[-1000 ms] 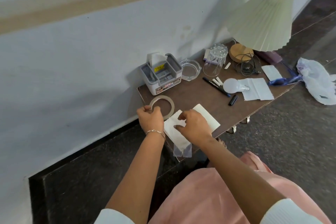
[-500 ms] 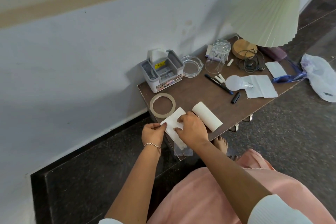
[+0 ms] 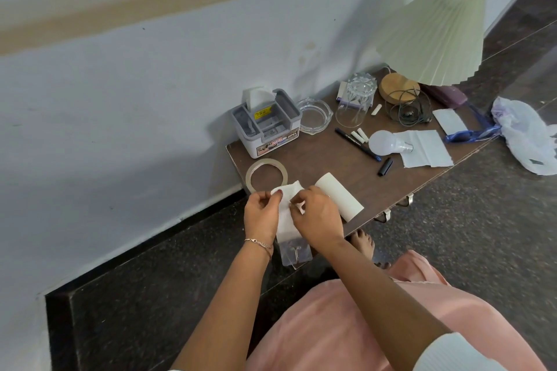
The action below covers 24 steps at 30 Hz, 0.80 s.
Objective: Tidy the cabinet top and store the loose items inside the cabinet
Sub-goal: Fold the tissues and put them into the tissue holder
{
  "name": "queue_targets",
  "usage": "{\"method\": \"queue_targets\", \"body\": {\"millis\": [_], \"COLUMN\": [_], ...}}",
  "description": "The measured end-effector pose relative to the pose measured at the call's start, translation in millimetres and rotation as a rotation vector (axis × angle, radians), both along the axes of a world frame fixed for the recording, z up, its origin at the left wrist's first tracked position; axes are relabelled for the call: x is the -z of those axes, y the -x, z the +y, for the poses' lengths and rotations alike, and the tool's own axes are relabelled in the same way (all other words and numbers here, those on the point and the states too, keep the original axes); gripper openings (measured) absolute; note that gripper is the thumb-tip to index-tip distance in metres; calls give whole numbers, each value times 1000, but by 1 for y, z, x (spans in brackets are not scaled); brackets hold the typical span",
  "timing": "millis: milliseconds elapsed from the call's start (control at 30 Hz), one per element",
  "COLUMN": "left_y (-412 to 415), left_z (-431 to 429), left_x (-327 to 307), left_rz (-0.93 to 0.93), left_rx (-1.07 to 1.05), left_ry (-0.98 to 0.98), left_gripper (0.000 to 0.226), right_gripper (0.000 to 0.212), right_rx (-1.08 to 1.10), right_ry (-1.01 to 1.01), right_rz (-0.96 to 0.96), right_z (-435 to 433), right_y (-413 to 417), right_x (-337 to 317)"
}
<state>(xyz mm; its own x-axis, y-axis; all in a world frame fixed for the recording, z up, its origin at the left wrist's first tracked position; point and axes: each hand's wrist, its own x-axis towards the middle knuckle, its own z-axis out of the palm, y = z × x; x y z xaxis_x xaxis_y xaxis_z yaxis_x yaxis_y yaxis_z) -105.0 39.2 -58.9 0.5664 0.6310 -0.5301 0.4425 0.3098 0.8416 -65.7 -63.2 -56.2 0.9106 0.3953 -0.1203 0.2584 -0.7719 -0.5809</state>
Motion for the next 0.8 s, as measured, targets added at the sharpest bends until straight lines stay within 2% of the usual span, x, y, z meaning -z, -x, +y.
{"method": "queue_targets", "body": {"millis": [100,233,333,400,500,633,800], "left_y": [-9,-23,-33,-41,-53,-68,-74], "left_z": [3,15,24,30,38,45,50], "left_x": [-13,-28,-37,-43,-52,-62,-70], "left_rz": [-75,-169,-231,-253,-288,-323,-342], "left_rx": [-22,-35,-19,-22,-52,-71,47], "left_ry": [163,281,279,276,300,339,375], "left_gripper": [8,6,9,15,30,38,37], "right_gripper": [16,53,76,82,71,51,27], "right_rx": [89,141,159,174,248,336,408], "right_ry": [-131,-254,-372,-455,-619,-881,-952], "right_rz": [-22,-41,102,245,368,551,565], "right_z": [0,4,11,17,24,27,28], "right_y": [-6,-17,-30,-39,-50,-65,-79], "right_x": [-9,-22,-33,-41,-53,-65,-74]}}
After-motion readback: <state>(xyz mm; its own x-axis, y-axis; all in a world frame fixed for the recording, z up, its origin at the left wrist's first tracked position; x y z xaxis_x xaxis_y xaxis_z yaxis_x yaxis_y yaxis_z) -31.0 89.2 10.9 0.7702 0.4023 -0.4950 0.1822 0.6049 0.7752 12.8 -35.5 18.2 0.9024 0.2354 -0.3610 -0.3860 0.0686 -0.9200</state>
